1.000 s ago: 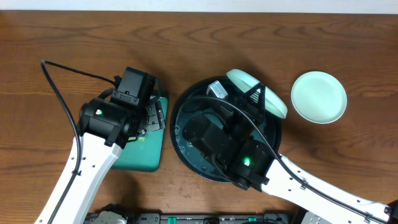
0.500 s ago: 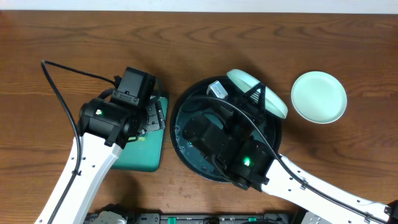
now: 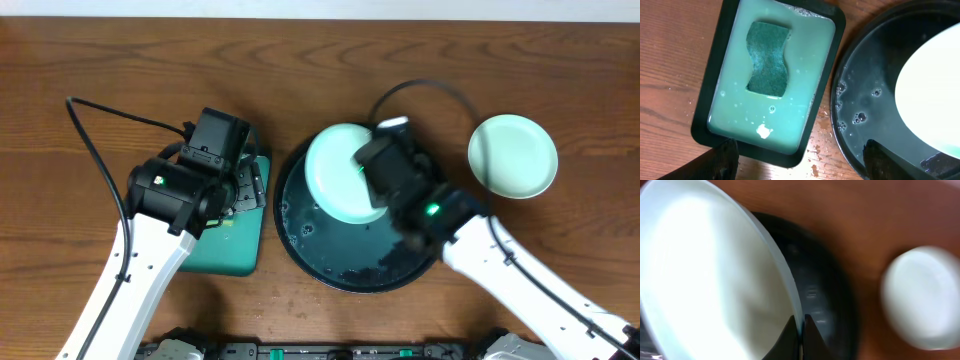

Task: Clean dirty plates on tray and stack at the side

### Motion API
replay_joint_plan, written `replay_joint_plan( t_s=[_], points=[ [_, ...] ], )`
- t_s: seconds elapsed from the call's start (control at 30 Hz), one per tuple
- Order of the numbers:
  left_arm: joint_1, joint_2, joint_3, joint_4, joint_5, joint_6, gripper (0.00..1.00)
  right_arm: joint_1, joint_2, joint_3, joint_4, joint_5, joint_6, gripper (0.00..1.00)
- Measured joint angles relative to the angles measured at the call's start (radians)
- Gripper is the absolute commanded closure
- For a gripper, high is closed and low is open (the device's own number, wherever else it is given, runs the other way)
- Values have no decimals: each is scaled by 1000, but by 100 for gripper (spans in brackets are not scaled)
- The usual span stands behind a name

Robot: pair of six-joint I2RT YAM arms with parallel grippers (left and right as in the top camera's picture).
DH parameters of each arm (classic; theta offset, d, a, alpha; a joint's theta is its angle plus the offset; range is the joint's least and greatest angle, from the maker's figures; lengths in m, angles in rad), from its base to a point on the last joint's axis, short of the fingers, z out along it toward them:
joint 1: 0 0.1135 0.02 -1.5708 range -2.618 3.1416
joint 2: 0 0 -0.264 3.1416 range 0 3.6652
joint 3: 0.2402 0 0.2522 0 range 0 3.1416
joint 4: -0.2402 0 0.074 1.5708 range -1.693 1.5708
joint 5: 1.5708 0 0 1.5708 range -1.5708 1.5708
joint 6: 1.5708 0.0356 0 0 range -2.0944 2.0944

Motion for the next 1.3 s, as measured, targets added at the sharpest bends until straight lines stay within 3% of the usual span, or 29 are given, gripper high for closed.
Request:
replay_joint_plan(
  t_s=[0.17,0.37,0.73,0.93,1.2,1.23,1.3],
  points=[
    [0,0,0,0,0,0,20,-223,-21,0,37,-296,116,99],
    [0,0,0,0,0,0,20,-572,-51,0,11,-506,198,99],
    [0,0,0,14,0,0,20,-1081,-50,-31,-32,-613,255,98],
    [0,0,0,14,0,0,20,-1199,29,-135,23,-609,292,98],
    [0,0,0,14,0,0,20,-1211,175,-211,162,-610,307,98],
    [0,0,0,14,0,0,20,-1211,185,-211,176,-610,313,97],
    [0,0,0,14,0,0,20,-1211,202,-211,198,-613,331,74]
  ],
)
